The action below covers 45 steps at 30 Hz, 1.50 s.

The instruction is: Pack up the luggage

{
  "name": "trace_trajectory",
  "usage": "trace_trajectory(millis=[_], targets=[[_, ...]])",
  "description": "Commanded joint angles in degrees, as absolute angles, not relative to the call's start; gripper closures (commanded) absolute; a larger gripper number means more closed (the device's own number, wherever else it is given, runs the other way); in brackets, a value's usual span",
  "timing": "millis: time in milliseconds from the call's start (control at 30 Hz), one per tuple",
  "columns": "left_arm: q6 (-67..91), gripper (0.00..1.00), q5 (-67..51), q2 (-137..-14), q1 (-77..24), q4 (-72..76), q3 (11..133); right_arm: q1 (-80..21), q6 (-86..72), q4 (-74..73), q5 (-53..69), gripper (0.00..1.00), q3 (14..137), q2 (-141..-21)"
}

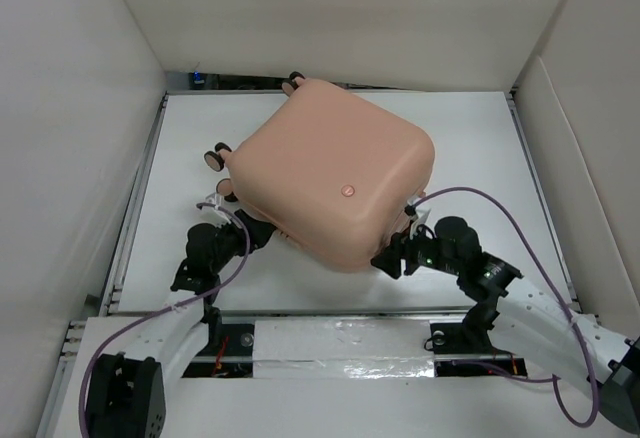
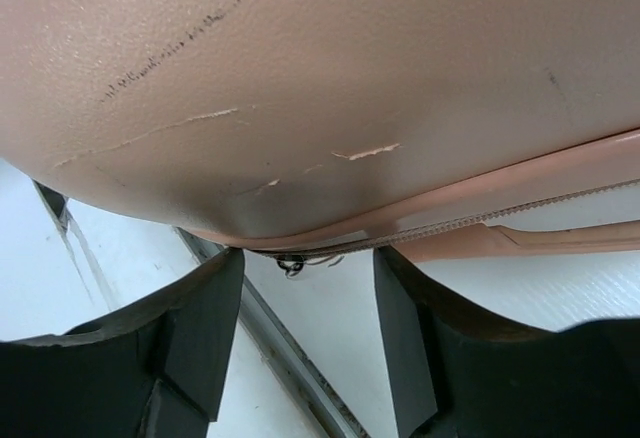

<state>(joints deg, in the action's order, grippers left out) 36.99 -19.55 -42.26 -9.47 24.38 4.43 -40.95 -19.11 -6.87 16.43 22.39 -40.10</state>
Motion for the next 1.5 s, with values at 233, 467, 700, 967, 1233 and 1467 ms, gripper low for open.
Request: trace_trajectory(millis=[233, 467, 700, 967, 1233, 1467], targets=[[35.2, 0.38, -31.7, -51.1, -13.4, 40.1, 5.4, -45.8, -20.6, -2.6, 11.3, 0.53, 23.6, -46.6], [35.9, 0.40, -29.0, -53.3, -20.1, 43.0, 5.8, -44.6, -19.8, 1.4, -3.2, 0.74, 23.0, -44.9], [38.0, 0.37, -20.7, -56.3, -30.2, 45.7, 7.5, -37.0, -14.5, 3.8, -4.2, 0.99, 28.2, -47.3], [38.4, 0.31, -21.0, -62.0, -33.5, 53.2, 9.0, -38.6, -15.2, 1.7, 2.4, 1.00, 24.7, -45.3], [39.7, 0.32, -17.9, -75.8, -39.2, 63.0, 16.2, -43.6, -16.2, -4.0, 3.3, 1.00, 24.6, -42.7], [44.3, 0.35, -5.4, -83.8, -45.1, 72.3, 19.5, -53.3, -17.2, -8.0, 3.3, 1.00, 27.0, -41.9]])
